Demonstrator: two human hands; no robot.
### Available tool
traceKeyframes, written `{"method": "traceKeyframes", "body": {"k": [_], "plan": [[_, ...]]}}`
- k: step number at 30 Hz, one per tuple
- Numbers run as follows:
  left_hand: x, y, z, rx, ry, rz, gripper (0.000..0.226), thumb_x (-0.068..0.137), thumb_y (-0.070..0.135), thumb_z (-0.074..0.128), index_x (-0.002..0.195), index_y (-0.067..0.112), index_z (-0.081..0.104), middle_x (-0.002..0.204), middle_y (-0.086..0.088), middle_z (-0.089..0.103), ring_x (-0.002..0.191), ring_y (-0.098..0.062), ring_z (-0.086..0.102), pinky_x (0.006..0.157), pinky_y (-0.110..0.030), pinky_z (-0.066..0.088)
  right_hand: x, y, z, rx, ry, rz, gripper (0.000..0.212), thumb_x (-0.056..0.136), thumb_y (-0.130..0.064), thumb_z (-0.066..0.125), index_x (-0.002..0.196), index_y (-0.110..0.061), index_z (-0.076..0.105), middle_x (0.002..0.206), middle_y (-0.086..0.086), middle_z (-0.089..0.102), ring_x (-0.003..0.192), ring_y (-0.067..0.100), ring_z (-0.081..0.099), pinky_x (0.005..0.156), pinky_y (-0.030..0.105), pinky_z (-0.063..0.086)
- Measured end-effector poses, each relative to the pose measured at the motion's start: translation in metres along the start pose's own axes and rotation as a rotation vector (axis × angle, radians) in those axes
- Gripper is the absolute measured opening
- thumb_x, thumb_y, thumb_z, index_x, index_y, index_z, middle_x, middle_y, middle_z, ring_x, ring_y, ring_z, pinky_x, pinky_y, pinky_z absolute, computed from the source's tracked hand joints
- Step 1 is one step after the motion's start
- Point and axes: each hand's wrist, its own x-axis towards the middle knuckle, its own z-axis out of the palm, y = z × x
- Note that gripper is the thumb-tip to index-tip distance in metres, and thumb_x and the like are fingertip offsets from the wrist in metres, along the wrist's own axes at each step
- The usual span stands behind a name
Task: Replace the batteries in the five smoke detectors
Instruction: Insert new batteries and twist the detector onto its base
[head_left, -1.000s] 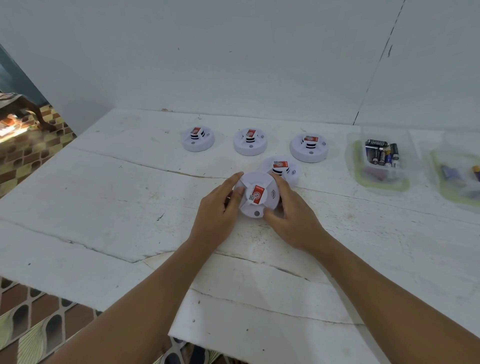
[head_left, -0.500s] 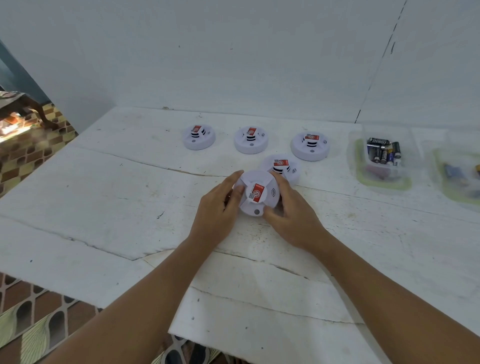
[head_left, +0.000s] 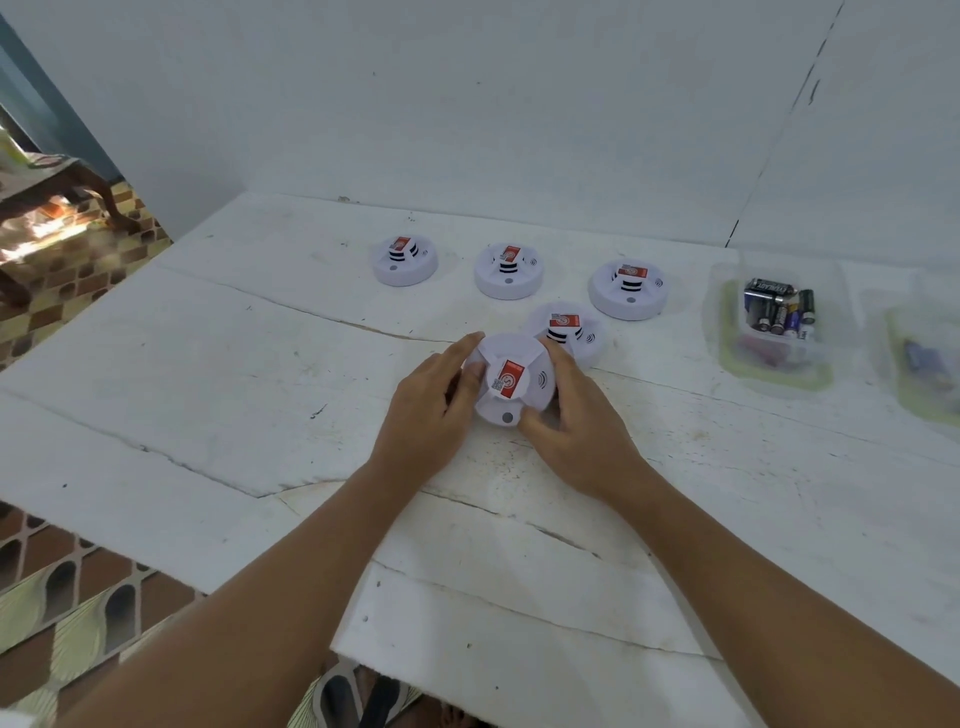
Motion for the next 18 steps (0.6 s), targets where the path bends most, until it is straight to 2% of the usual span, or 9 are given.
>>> {"method": "traceKeyframes", "body": {"k": [3,5,7,10,13,16,18], "plan": [[-0.001,0.001,0.000,0.019,0.012,0.012,0.040,0.111,0.038,0.042,0.148,0.026,0.054,0.111,0.001,0.071,0.097,-0.015,0.065,0.084,-0.041,0.056,0.000,0.003,0.001,-0.018,0.020,-0.009,0.078,0.089,-0.047,0.062,0.158,-0.035,0.030,0.148,-0.016,0.046,0.136,0.009,0.046,0.109,0.040,0.048],[0.000,0.002,0.000,0.003,0.012,-0.003,0.039,0.111,0.037,0.043,0.146,0.025,0.055,0.114,0.002,0.071,0.100,-0.014,0.065,0.086,-0.037,0.057,-0.001,0.004,0.000,-0.035,0.046,-0.009,0.079,0.091,-0.039,0.068,0.160,-0.030,0.029,0.140,-0.009,0.041,0.129,0.006,0.043,0.104,0.030,0.046],[0.003,0.001,-0.002,-0.059,0.022,-0.044,0.036,0.110,0.034,0.046,0.143,0.026,0.060,0.112,0.005,0.072,0.099,-0.012,0.065,0.086,-0.031,0.056,0.000,0.003,0.002,-0.040,0.061,-0.029,0.079,0.093,-0.032,0.071,0.160,-0.025,0.031,0.131,-0.003,0.039,0.121,0.006,0.044,0.101,0.029,0.048],[0.008,-0.003,-0.012,-0.134,0.044,-0.089,0.030,0.109,0.030,0.050,0.134,0.025,0.066,0.107,0.011,0.073,0.094,-0.009,0.066,0.080,-0.020,0.054,0.007,-0.005,0.010,-0.008,0.064,-0.018,0.080,0.094,-0.034,0.073,0.161,-0.021,0.032,0.125,-0.001,0.040,0.113,0.004,0.046,0.105,0.024,0.046],[0.016,-0.014,-0.027,-0.138,0.045,-0.102,0.023,0.108,0.029,0.053,0.125,0.025,0.069,0.102,0.013,0.073,0.091,-0.003,0.066,0.074,-0.010,0.049,0.017,-0.018,0.024,0.020,0.073,0.012,0.082,0.094,-0.035,0.075,0.161,-0.020,0.031,0.127,-0.002,0.042,0.115,0.009,0.048,0.103,0.022,0.044],[0.038,-0.038,-0.048,-0.101,0.038,-0.127,0.021,0.106,0.038,0.055,0.118,0.030,0.070,0.101,0.010,0.073,0.090,-0.004,0.066,0.075,-0.019,0.051,0.039,-0.035,0.044,0.047,0.117,0.018,0.074,0.091,-0.035,0.076,0.154,-0.021,0.041,0.128,0.001,0.050,0.117,0.009,0.049,0.100,0.025,0.049],[0.056,-0.054,-0.062,-0.066,0.021,-0.157,0.024,0.106,0.043,0.055,0.119,0.031,0.071,0.102,0.007,0.069,0.088,-0.005,0.065,0.073,-0.018,0.050,0.059,-0.047,0.057,0.064,0.124,0.051,0.068,0.091,-0.035,0.075,0.150,-0.023,0.045,0.126,0.000,0.054,0.115,0.008,0.050,0.096,0.025,0.050]]}}
